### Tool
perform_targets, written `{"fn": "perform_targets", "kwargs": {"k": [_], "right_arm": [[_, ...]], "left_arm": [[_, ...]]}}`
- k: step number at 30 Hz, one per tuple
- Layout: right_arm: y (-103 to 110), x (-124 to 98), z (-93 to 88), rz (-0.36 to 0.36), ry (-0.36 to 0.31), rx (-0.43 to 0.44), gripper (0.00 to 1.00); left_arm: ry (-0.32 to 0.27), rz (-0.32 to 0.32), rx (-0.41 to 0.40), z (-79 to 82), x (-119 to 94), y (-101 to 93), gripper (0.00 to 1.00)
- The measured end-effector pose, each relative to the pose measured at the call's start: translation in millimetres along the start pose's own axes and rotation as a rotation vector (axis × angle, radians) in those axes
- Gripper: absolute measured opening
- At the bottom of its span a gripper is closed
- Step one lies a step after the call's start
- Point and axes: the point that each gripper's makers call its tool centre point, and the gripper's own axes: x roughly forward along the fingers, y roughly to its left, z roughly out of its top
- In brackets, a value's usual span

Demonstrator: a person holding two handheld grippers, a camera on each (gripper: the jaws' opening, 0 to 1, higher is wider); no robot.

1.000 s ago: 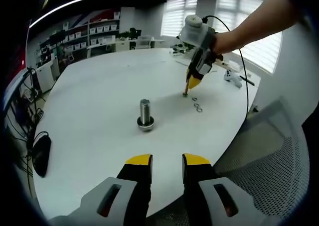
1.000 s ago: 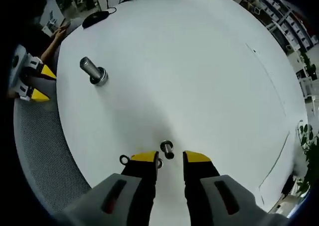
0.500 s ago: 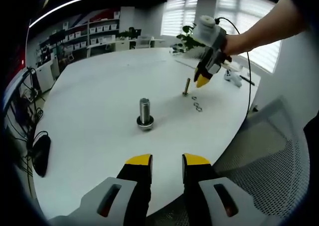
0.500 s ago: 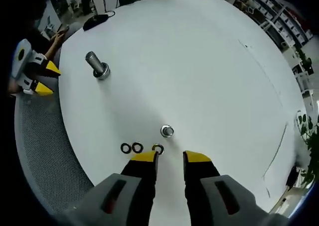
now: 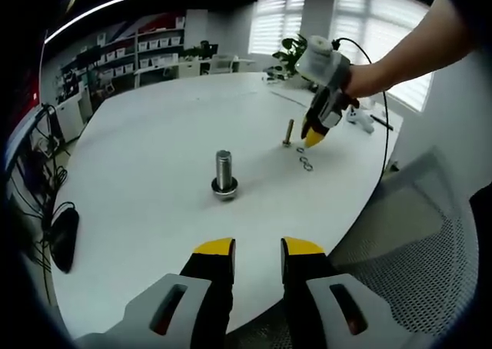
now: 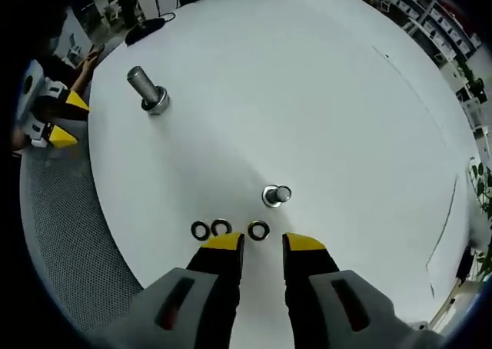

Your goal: Place the washer onto the threaded stud by aligning its center hole with the stud, sliding it down to the base, and recovering from edge contact or off-axis alignment until the washer reaches the visible bottom stop.

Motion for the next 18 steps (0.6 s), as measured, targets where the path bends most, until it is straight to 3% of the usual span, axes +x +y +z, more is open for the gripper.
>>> {"fn": "perform_targets", "kwargs": {"k": [8, 12, 18], "right_arm": [[4, 9, -2.4, 0.008, 0.018, -0.003, 0.22], [7, 13, -8.3, 0.009, 0.046, -0.046, 0.21], [3, 13, -5.8, 0.022, 0.021, -0.003, 0.21]], "left_arm": [[0.006, 0.002, 0.000, -0.6, 1, 0.3, 0.21], [0.009, 0.004, 0.005, -1.1, 1, 0.3, 0.21], [0.009, 0.004, 0.004, -1.1, 1, 0.2, 0.21]]}}
